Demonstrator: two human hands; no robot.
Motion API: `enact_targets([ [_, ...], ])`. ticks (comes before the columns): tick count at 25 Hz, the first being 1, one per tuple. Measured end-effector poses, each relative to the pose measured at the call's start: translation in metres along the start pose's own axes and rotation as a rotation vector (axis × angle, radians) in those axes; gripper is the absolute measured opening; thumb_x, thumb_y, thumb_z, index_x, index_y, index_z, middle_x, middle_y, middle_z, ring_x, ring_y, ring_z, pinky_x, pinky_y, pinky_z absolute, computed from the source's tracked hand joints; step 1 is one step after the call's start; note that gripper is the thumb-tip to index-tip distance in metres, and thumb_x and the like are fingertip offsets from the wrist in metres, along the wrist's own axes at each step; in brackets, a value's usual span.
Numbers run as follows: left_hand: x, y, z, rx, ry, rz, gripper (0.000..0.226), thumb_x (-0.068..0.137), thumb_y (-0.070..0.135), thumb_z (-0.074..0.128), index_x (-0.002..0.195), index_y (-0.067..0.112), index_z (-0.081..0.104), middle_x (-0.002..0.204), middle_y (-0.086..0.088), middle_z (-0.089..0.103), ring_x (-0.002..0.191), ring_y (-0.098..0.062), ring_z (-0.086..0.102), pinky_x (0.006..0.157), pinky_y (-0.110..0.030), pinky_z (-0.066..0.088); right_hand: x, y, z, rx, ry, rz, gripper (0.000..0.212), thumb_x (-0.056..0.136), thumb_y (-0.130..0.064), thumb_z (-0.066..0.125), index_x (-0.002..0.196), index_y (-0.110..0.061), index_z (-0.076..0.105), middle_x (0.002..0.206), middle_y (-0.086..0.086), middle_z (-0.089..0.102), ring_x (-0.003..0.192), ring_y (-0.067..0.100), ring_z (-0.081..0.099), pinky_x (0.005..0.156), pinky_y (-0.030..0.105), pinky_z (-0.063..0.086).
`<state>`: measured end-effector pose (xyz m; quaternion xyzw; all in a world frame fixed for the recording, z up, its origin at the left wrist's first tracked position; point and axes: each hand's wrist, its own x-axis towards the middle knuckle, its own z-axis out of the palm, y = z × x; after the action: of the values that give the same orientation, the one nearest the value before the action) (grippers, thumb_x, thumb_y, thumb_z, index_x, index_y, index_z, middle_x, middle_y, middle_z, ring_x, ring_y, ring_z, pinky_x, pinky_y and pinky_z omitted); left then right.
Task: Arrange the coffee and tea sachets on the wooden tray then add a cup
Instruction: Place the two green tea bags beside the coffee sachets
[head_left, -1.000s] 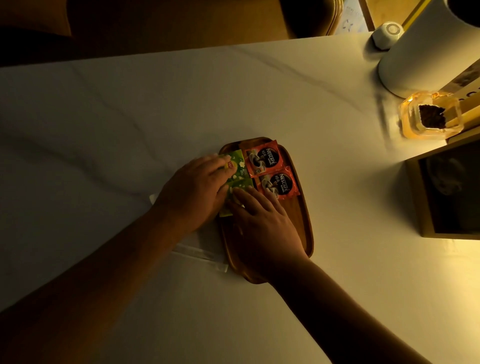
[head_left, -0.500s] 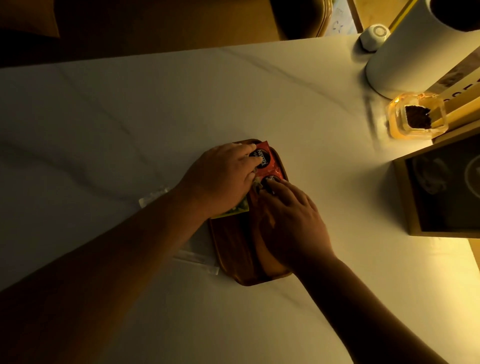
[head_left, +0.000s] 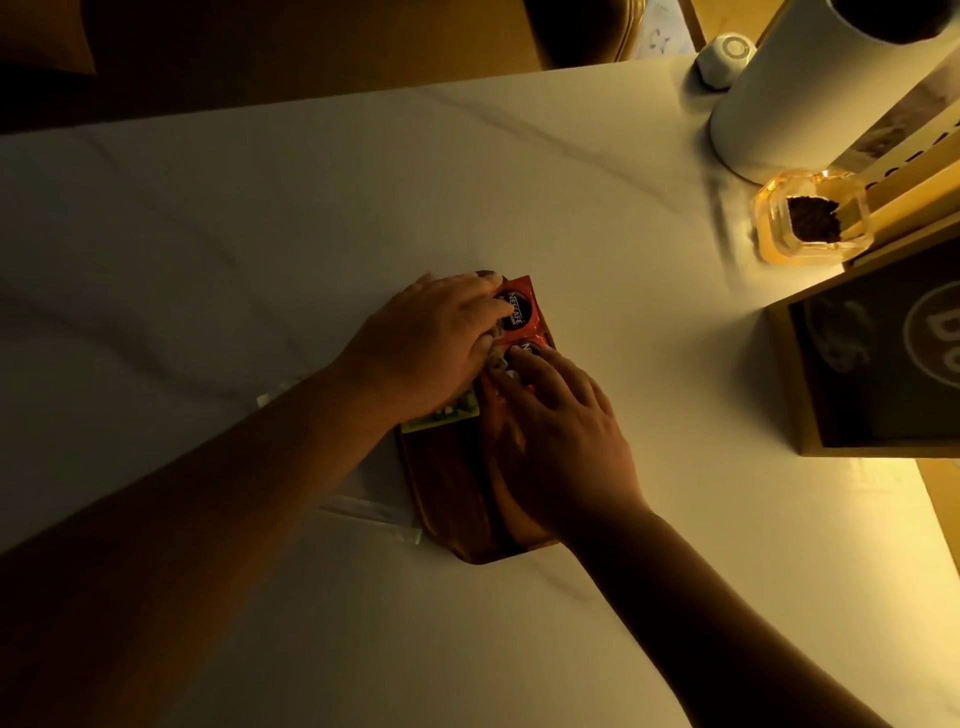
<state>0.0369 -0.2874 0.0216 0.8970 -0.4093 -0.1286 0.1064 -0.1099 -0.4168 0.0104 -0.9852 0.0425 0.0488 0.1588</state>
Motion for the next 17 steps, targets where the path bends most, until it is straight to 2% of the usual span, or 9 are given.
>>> enact_targets([
  [3,-0.034,-0.014,-0.006,-0.003,0.206,-0.125,0.035,0.095,0.024,0.051,0.126,0.014,0.061,0.133,-0.01,0.06,0.119,-0.03,0.055,0.094,-0.044,0.05,-0.008,-0.022,0.006,0.008,-0.02,-0.139,0.052,0.092,-0.047,0.04,0.137,-0.026,0.056,0.148,0.004,0.056,0.141,0.032,0.041,0.112,0.049,0.025],
  [5,-0.063,-0.024,-0.003,0.0,0.207,-0.17,0.034,0.094,0.025,0.053,0.123,0.014,0.065,0.128,-0.01,0.063,0.113,-0.03,0.057,0.087,-0.046,0.052,-0.011,-0.037,0.013,-0.002,-0.115,-0.224,0.053,0.09,-0.046,0.047,0.139,-0.026,0.054,0.152,0.006,0.051,0.144,0.035,0.039,0.114,0.052,0.02],
  [7,-0.078,-0.028,0.004,0.027,0.139,-0.139,0.035,0.093,0.024,0.056,0.125,0.014,0.066,0.132,-0.009,0.062,0.114,-0.031,0.057,0.089,-0.046,0.052,-0.007,-0.045,0.017,-0.02,-0.202,-0.234,0.057,0.089,-0.047,0.057,0.143,-0.029,0.05,0.158,0.006,0.044,0.148,0.036,0.032,0.116,0.051,0.014],
  [9,-0.077,-0.028,0.009,0.046,0.095,-0.099,0.036,0.093,0.023,0.058,0.127,0.013,0.065,0.137,-0.008,0.061,0.119,-0.031,0.056,0.094,-0.044,0.05,-0.004,-0.045,0.018,-0.032,-0.226,-0.201,0.058,0.089,-0.048,0.061,0.142,-0.03,0.051,0.158,0.007,0.044,0.147,0.036,0.033,0.116,0.05,0.013],
  [17,-0.058,-0.027,0.014,0.067,0.1,-0.107,0.043,0.093,0.028,0.056,0.135,0.016,0.058,0.142,-0.006,0.055,0.123,-0.03,0.05,0.094,-0.045,0.047,-0.001,-0.047,0.014,-0.065,-0.161,-0.181,0.051,0.088,-0.045,0.064,0.135,-0.027,0.06,0.15,0.009,0.054,0.142,0.039,0.043,0.111,0.051,0.015],
])
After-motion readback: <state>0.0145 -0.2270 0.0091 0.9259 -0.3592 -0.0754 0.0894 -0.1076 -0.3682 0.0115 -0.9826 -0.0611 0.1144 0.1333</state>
